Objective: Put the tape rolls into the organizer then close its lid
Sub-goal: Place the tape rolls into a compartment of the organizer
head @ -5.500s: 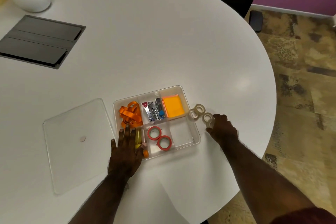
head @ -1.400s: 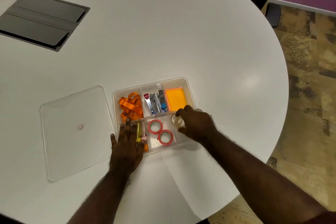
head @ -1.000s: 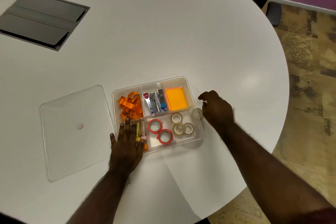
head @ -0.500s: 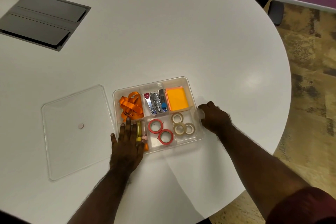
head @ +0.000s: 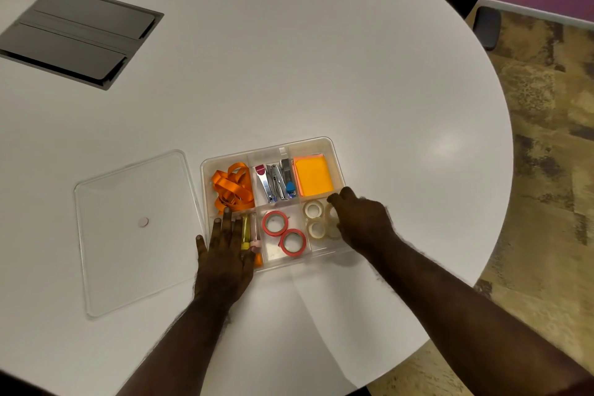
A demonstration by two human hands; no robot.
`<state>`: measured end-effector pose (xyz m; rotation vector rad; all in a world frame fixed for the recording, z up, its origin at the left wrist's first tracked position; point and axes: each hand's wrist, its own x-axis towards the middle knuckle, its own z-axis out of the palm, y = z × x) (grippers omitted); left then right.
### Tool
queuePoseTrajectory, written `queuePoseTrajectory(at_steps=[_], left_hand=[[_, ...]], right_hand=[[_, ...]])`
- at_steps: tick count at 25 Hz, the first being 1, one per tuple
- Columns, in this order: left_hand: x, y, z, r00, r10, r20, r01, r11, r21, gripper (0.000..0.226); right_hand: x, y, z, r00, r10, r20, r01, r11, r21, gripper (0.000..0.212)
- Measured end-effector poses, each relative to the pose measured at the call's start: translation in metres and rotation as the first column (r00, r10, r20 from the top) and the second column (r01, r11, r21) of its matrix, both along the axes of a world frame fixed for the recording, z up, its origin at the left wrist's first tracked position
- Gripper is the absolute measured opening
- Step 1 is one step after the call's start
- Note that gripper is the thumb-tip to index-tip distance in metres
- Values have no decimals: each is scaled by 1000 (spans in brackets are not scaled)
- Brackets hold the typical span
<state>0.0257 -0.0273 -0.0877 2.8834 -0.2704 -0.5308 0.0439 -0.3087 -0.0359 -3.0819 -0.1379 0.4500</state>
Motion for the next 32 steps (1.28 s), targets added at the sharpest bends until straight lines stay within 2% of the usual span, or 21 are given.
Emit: queuePoseTrajectory(at_steps=[3, 6, 8, 11, 15, 20, 27, 31, 32], left_hand=[[-1, 1, -1, 1000, -2, 3, 2, 1000, -11, 86], [-1, 1, -1, 1000, -4, 8, 4, 1000, -20, 82], [-1, 1, -2, 1000, -10, 12, 10, 1000, -17, 79], [0, 2, -5, 1000, -3, 15, 3, 1000, -11, 80], [0, 3, -8, 1000, 10, 9, -10, 1000, 7, 75], [0, 2, -10, 1000, 17, 5, -17, 1000, 15, 74], [-2, 1, -3, 999, -15, 41, 16, 1000, -12, 75], [-1, 2, -6, 999, -7, 36, 6, 1000, 10, 74], [-1, 2, -7, 999, -10, 39, 9, 1000, 12, 73]], right_hand=[[-3, 12, -5, 999, 10, -44, -10, 1000, -2, 45], [-1, 8, -7, 998, -53, -21, 54, 996, 65, 50], [2, 8, -9, 1000, -30, 1, 30, 994, 101, 42], [3, 19, -17, 998, 64, -16, -63, 996, 60, 33], [5, 27, -28, 994, 93, -52, -94, 995, -28, 31], [3, 32, -33, 992, 118, -45, -118, 993, -19, 34], [2, 30, -39, 998, 44, -42, -42, 998, 54, 22], [8, 21, -35, 992, -43, 118, 29, 993, 116, 21], [12, 19, -35, 990, -85, 112, 68, 986, 150, 23]])
